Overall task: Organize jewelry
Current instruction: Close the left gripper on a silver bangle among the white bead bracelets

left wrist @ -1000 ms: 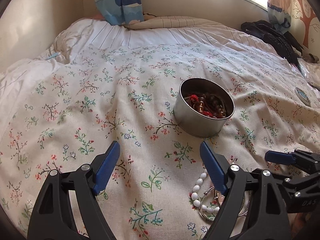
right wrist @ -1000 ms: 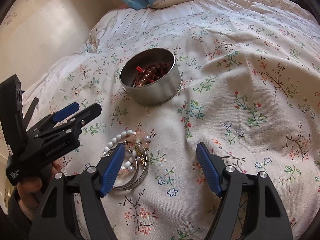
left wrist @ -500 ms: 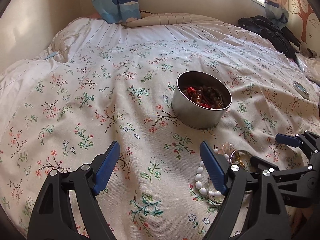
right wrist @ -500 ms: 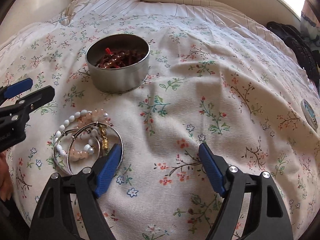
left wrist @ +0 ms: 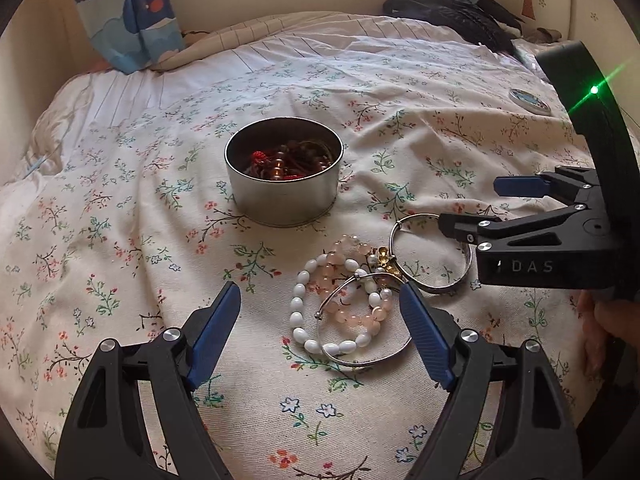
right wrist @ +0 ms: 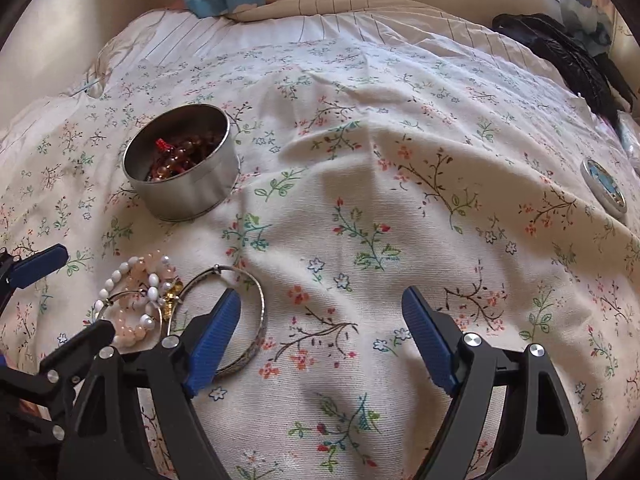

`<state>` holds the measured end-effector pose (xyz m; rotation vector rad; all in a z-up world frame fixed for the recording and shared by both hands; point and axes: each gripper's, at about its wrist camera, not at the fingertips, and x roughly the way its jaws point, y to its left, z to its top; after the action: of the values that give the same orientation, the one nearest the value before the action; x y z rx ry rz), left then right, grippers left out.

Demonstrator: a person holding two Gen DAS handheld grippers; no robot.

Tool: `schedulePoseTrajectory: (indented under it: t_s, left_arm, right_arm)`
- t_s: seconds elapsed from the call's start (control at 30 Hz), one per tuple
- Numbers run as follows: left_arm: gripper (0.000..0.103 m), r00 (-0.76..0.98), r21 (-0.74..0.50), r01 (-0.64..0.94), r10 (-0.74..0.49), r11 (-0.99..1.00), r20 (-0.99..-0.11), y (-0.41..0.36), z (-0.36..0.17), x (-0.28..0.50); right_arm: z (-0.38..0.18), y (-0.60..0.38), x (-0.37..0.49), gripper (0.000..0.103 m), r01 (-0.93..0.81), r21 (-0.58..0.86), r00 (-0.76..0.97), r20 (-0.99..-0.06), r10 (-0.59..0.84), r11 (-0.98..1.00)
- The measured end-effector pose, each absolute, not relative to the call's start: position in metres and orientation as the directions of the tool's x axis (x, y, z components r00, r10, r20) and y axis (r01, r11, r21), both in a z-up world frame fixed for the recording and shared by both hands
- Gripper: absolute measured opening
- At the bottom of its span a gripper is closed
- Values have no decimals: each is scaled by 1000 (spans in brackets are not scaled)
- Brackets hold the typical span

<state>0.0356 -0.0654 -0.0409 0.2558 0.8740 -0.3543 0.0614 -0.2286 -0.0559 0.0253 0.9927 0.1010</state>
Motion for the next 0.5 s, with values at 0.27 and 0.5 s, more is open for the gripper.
schedulePoseTrajectory:
  t_s: [0.27, 0.5]
  left_arm:
    - [59, 541, 39, 436, -227, 899, -810, -68, -48, 38]
    - [33, 507, 59, 466, -212, 883, -836, -79, -62, 45]
  right_arm:
    - [-68, -202, 63, 79, -185, 76, 478, -864, 158, 980]
    - [-68, -213, 64, 43, -130, 28, 496, -864, 90, 991]
